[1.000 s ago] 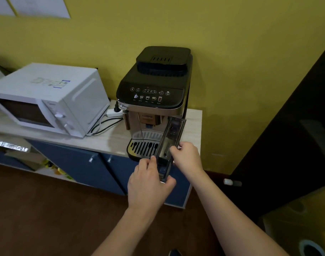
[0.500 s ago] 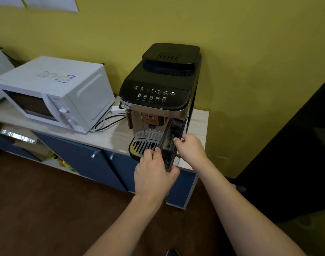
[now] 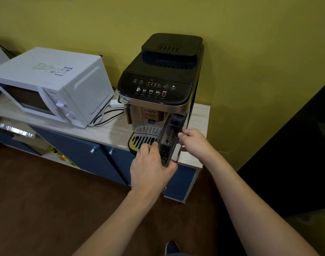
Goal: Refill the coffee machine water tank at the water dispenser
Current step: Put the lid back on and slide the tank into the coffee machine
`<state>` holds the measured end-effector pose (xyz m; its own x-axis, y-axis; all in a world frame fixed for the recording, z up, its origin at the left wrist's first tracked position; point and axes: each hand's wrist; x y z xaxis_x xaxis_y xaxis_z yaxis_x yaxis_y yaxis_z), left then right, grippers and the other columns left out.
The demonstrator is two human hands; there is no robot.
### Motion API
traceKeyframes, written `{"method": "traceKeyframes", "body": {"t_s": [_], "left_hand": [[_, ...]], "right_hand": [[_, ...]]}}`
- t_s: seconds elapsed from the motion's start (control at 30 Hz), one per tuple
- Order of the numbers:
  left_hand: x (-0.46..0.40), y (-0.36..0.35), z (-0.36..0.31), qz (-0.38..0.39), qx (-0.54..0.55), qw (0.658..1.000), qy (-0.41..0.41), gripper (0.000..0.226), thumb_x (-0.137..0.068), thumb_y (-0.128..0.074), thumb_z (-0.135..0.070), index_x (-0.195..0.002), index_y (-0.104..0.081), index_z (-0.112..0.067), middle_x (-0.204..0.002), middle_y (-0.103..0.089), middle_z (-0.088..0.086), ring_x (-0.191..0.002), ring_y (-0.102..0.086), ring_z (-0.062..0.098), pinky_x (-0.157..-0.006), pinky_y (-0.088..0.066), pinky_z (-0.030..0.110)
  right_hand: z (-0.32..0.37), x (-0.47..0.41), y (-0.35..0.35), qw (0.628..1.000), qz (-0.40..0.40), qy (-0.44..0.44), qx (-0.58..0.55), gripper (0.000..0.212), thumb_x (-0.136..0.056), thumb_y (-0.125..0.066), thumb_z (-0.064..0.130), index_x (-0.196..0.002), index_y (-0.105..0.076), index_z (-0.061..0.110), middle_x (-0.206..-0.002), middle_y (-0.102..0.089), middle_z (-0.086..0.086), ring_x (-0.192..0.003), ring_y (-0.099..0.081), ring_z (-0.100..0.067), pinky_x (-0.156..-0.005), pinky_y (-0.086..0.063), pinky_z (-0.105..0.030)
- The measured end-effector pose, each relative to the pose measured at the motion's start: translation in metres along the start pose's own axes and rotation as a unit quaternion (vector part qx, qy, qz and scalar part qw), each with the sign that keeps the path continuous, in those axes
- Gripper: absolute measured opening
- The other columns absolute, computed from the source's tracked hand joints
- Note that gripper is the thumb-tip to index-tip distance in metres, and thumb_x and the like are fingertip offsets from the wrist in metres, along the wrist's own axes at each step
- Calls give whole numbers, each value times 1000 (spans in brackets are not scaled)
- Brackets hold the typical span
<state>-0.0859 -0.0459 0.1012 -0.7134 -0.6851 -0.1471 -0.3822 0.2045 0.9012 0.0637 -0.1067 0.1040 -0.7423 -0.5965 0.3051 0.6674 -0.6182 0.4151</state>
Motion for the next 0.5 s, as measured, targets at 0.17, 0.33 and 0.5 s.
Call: {"method": "traceKeyframes", "body": {"t_s": [0.17,0.33,0.5], "left_hand": [[6,-5,3,-7,7,1000,3,65,-80,-58,-53,-135,-47,-21,-105,-44,-7,-93,-48,10,-73,-43,26],[0,-6,1,-12,-7,1000,0,63,-78,-60,-52,-132,-51,-20,-105,-47,-6,-91,-51,11,-71,-43,26],[3,-8,4,-10,-16,1000,6,62,-78,-59,-56,-130,-53,-23,-104,-49,-6,-91,-53,13,-69,-44,29]], "right_hand": [[-13,-2,-2,999,35,20,-4,19,-101,-50,30,-109,-67,25,-103,-68,7,-103,-64,-18,-95,-54,-45],[-18,-4,-10,999,17,34,-21,27,-102,-46,33,-121,-63,24,-108,-69,2,-96,-61,-14,-84,-50,-34],[-29,0,-20,999,24,42,-14,43,-103,-40,37,-144,-45,24,-131,-63,1,-123,-58,-19,-92,-46,-28]]}}
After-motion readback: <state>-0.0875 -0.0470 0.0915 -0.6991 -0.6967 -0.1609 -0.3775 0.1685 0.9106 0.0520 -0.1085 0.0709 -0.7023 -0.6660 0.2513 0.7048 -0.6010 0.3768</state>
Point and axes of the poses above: each hand's wrist, its own x-axis away from the middle knuckle, its own y-axis out of the back of the hand, z = x × y
